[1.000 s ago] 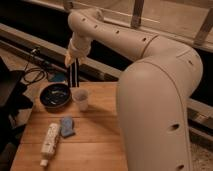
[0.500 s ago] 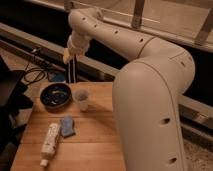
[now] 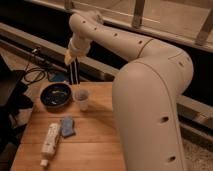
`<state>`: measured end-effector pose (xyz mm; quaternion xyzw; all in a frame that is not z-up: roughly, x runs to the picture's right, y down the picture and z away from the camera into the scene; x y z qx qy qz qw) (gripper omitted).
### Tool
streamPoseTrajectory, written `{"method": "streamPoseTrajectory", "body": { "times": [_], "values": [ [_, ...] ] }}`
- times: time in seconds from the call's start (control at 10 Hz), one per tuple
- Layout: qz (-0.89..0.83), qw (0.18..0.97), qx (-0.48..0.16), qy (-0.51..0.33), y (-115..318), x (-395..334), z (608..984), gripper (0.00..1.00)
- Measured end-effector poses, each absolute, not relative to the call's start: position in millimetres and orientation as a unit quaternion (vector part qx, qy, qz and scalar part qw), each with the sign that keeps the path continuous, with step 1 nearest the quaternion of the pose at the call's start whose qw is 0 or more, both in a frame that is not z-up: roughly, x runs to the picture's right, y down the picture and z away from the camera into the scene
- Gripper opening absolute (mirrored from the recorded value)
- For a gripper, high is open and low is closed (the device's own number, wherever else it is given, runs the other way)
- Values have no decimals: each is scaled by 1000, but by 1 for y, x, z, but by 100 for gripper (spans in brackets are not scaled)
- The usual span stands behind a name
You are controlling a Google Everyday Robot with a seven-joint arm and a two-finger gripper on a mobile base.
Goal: Place the eraser in the ceramic cup
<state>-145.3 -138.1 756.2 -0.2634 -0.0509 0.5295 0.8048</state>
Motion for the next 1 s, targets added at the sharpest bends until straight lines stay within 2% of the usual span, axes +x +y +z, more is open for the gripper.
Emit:
{"method": "streamPoseTrajectory", "body": {
  "times": [0.3, 0.5, 1.0],
  "values": [
    [543, 795, -271, -26, -101, -111, 773, 0],
    [576, 769, -277, -23, -92, -96, 780, 0],
    [569, 768, -286, -61, -94, -137, 792, 0]
  ]
}}
